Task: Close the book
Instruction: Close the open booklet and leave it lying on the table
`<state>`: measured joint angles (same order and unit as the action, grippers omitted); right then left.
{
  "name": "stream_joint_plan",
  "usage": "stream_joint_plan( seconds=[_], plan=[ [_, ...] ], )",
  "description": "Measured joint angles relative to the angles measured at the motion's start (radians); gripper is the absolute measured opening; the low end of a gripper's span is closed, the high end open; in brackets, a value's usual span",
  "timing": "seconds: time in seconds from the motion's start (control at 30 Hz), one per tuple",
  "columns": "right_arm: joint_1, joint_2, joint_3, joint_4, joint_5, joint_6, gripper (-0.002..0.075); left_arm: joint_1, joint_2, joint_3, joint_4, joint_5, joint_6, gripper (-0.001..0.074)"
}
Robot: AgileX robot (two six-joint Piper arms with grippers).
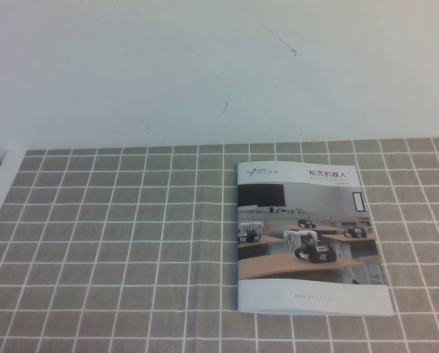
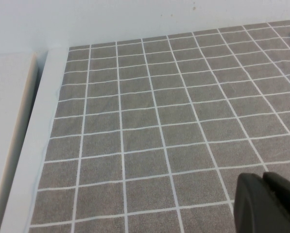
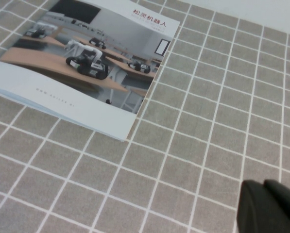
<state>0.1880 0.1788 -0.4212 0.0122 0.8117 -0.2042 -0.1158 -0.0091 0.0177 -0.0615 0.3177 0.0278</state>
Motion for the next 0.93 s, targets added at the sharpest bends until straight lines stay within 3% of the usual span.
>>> stream_joint_plan(
  seconds=[0.13,0.4,0.57,0.93],
  plan=[
    [-0.043,-0.055,0.024,-0.004,-0.046,-0.032,-0.0003,0.0,0.0,0.0,0.0,0.0,0.0,-0.0002],
    [-0.19,-0.189,0.275,-0.004,-0.382,-0.041,-0.0003,0.0,0.0,0.0,0.0,0.0,0.002,-0.0002],
    [-0.194,-0.191,0.437,0.0,-0.456,-0.044,-0.0003,0.0,0.0,0.0,0.0,0.0,0.002,-0.0002],
    [-0.118,-0.191,0.439,0.018,-0.458,-0.044,-0.0003,0.0,-0.002,0.0,0.0,0.0,0.002,-0.0002]
  ],
)
